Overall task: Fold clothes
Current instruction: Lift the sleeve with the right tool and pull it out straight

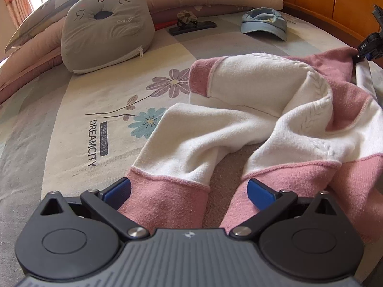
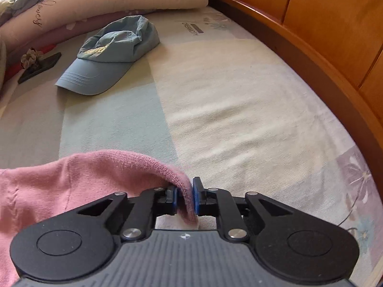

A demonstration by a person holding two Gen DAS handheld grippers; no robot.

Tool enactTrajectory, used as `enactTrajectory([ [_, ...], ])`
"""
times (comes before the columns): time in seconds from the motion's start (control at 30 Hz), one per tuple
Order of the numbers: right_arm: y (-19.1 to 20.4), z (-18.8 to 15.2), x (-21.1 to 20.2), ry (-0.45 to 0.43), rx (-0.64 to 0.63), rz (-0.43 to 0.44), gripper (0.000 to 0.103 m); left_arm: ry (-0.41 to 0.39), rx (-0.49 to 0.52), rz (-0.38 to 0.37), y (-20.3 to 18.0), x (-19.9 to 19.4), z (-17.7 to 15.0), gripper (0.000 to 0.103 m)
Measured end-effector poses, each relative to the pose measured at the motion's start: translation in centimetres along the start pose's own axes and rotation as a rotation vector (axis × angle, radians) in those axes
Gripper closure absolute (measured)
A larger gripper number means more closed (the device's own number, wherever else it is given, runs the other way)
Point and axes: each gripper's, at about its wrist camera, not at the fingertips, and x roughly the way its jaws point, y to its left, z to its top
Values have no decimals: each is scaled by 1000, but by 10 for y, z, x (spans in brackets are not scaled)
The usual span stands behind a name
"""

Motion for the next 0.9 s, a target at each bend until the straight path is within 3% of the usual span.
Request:
enactTrajectory([
  [0.1, -2, -16, -13, 0, 14, 54, 62, 3, 1, -3, -2, 2, -1, 1],
  [0.27, -16, -50, -27, 15, 89, 162, 56, 1, 6, -12, -7, 0, -2, 1],
  [0.43, -17, -77, -31, 34, 174, 293, 46, -3, 9, -15, -13, -5, -2, 1],
  [0.5, -10, -81, -27, 37, 191, 307, 39, -7, 7, -18, -15, -8, -2, 1],
  [0.9, 4, -123, -30, 52, 236, 445, 41, -11, -5, -25, -16, -19, -8, 1],
])
